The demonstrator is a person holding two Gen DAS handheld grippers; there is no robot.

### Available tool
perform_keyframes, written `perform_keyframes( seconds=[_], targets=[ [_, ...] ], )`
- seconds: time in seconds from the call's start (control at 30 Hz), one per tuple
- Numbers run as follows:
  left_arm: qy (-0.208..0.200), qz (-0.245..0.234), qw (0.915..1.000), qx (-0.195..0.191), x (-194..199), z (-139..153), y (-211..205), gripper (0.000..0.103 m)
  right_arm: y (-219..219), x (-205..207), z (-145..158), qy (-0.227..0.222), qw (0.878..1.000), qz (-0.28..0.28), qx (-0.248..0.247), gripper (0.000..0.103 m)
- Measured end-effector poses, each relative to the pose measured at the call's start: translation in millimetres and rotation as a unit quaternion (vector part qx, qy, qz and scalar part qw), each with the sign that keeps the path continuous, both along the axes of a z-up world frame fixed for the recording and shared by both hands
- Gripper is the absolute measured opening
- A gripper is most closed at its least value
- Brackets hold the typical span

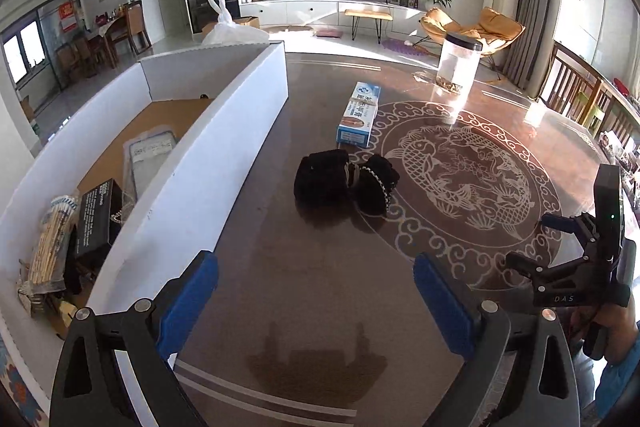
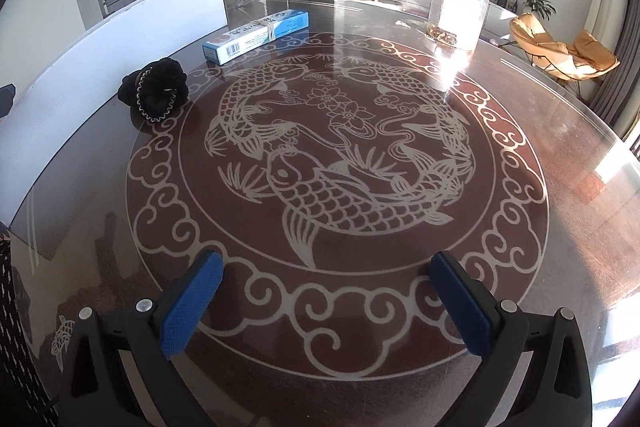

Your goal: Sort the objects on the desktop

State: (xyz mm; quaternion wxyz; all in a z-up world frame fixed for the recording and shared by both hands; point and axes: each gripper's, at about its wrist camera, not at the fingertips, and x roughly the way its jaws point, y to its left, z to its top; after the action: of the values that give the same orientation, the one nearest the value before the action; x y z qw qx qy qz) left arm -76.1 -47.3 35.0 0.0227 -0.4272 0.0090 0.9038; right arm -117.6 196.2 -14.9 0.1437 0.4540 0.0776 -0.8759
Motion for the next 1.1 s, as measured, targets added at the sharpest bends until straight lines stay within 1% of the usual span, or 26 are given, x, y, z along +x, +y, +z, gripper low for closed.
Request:
perform_keyframes(
  seconds=[0.13, 0.23, 0.3, 0.33, 0.4, 0.47, 0.67, 1.1],
  targets=[
    [-0.043, -0.006, 0.999, 0.008, -4.6, -44.3, 16.0, 0.099, 0.2, 0.1, -0.1, 0.0, 1.0, 0.0, 0.0, 0.103],
    [-0.051, -0.01, 0.9986, 0.007, -1.5, -66.4, 25.9, 0.099, 0.2, 0.0, -0.1, 0.0, 1.0, 0.0, 0.0, 0.103],
    [-0.052, 0.0, 0.9986, 0.005, 1.4, -75.4, 26.7, 0.099, 0.1, 0.0, 0.0, 0.0, 1.0, 0.0, 0.0, 0.103],
    [-0.044, 0.003, 0.999, -0.003, 2.8, -74.4, 28.1, 0.099, 0.2, 0.0, -0.1, 0.0, 1.0, 0.0, 0.0, 0.103],
    [-0.043, 0.0, 0.9991, 0.003, 3.2, -73.3, 28.7, 0.1, 0.1, -0.1, -0.1, 0.0, 1.0, 0.0, 0.0, 0.103],
    [-0.041, 0.001, 0.9992, -0.006, 4.4, -73.3, 29.6, 0.101, 0.1, -0.1, -0.1, 0.0, 1.0, 0.0, 0.0, 0.103],
    [-0.041, 0.003, 0.9991, -0.005, 5.8, -74.8, 28.8, 0.103, 0.2, -0.2, -0.1, 0.0, 1.0, 0.0, 0.0, 0.103],
    [-0.041, 0.004, 0.9991, -0.004, 4.1, -77.4, 28.4, 0.103, 0.2, -0.9, -0.3, 0.0, 1.0, 0.0, 0.0, 0.103]
  ],
)
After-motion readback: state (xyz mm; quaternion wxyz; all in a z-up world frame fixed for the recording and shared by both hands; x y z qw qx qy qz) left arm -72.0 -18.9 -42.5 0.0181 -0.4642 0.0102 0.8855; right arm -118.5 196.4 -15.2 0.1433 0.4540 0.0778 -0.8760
